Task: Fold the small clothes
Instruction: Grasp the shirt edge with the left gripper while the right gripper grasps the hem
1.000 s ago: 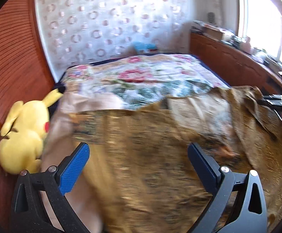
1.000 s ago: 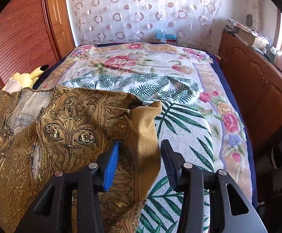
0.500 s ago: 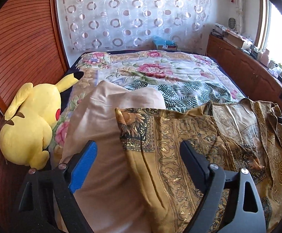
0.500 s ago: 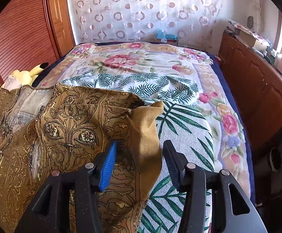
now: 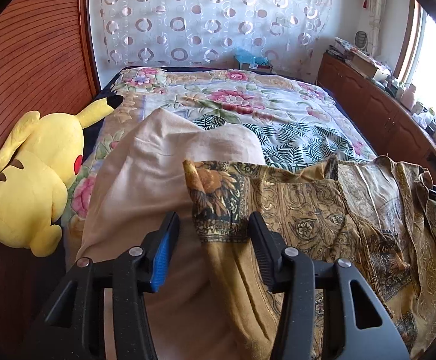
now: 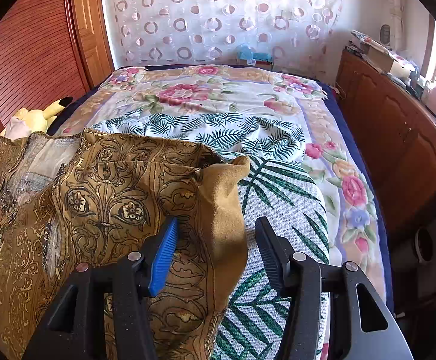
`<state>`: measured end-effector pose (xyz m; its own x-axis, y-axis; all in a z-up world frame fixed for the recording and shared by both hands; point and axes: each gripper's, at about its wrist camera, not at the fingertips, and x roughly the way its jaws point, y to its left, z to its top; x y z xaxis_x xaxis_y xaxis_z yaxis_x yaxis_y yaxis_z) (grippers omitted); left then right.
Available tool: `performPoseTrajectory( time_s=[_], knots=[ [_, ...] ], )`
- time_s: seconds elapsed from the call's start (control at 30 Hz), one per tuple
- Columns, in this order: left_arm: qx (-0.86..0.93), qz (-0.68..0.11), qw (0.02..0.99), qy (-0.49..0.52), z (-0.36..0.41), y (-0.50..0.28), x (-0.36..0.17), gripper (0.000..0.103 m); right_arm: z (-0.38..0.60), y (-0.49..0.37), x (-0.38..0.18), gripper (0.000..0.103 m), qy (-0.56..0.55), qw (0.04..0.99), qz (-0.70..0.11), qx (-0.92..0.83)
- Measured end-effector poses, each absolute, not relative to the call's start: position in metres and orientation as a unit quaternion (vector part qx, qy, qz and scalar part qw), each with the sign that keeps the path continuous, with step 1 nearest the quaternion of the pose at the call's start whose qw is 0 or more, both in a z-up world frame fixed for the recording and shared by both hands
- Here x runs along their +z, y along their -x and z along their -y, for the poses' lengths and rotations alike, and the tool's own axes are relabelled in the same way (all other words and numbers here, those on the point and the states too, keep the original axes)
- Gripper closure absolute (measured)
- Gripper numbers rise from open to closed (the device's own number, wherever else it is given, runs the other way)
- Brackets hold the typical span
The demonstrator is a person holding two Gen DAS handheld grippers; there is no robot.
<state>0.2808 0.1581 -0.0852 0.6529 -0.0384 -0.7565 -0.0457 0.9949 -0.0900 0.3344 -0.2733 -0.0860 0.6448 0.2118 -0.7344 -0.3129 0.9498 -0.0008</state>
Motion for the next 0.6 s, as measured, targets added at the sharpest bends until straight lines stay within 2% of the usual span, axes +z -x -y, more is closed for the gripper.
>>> performPoseTrajectory(
  time_s=[0.07,0.13,0.17,0.2,0.23,0.27,0.3,0.33,0.6],
  knots=[
    [-0.006,-0.412,0.910,0.054,-0.157,-0.281,-0.083,0.079,0.273,-0.334,-0.086,0.048,0.064,0.905,-0.396,0.145],
    [-0.021,-0.405,0.912,0.056,-0.152,-0.278,-0.078,0.097,0.274,-0.334,-0.086,0.048,0.063,0.904,-0.396,0.146],
    [-0.024,-0.401,0.914,0.054,-0.149,-0.276,-0.075,0.098,0.274,-0.334,-0.086,0.048,0.062,0.904,-0.396,0.148],
    [-0.026,-0.399,0.915,0.050,-0.145,-0.274,-0.072,0.099,0.274,-0.334,-0.085,0.054,0.061,0.904,-0.395,0.152],
    [-0.030,-0.397,0.916,0.047,-0.142,-0.271,-0.070,0.099,0.272,-0.332,-0.084,0.071,0.059,0.903,-0.393,0.165],
    [-0.035,-0.394,0.917,0.046,-0.139,-0.268,-0.068,0.099,0.268,-0.330,-0.084,0.078,0.061,0.902,-0.390,0.174],
    [-0.042,-0.391,0.918,0.045,-0.135,-0.263,-0.065,0.099,0.265,-0.328,-0.084,0.094,0.067,0.900,-0.391,0.179],
    [-0.047,-0.390,0.919,0.045,-0.132,-0.259,-0.063,0.099,0.261,-0.324,-0.083,0.098,0.072,0.899,-0.392,0.183],
    [-0.084,-0.372,0.924,0.027,-0.099,-0.202,-0.044,0.100,0.261,-0.263,-0.038,0.100,0.059,0.924,-0.315,0.208]
  ],
)
